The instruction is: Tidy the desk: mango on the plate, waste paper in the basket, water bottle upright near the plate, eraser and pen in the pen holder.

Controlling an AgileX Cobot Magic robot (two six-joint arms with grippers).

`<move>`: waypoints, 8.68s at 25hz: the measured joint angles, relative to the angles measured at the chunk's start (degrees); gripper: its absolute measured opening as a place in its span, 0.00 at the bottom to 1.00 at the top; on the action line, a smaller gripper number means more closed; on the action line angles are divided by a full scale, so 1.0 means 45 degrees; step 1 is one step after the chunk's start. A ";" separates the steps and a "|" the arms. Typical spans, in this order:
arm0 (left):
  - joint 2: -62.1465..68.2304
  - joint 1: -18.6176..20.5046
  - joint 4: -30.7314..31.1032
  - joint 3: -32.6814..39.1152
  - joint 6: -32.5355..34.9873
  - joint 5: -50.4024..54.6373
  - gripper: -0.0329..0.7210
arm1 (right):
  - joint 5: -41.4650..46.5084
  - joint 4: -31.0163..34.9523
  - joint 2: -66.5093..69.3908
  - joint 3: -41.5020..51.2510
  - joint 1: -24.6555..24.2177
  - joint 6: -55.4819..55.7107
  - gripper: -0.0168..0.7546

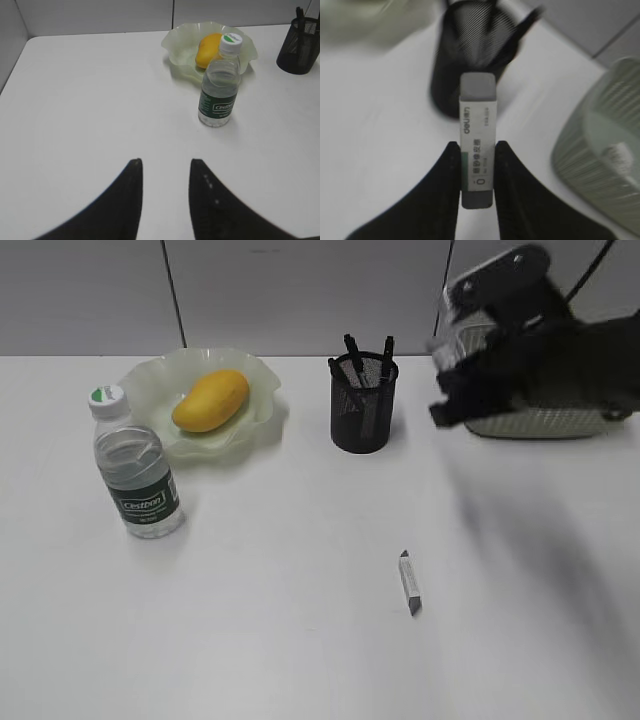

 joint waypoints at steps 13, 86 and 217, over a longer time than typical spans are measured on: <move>0.0000 0.0000 0.0000 0.0004 0.0000 0.0000 0.36 | -0.3675 -0.7298 0.5002 -0.4391 -0.0016 1.1796 0.24; 1.6776 -0.5567 -0.4115 -0.5683 0.2440 -0.5248 0.36 | 1.5223 -0.9278 -2.0645 0.4349 -0.2119 1.2064 0.52; 0.0104 -0.4151 -0.1190 -0.0444 0.1630 0.0975 0.37 | 1.5211 -0.9227 -2.0647 0.4349 -0.2133 1.2011 0.52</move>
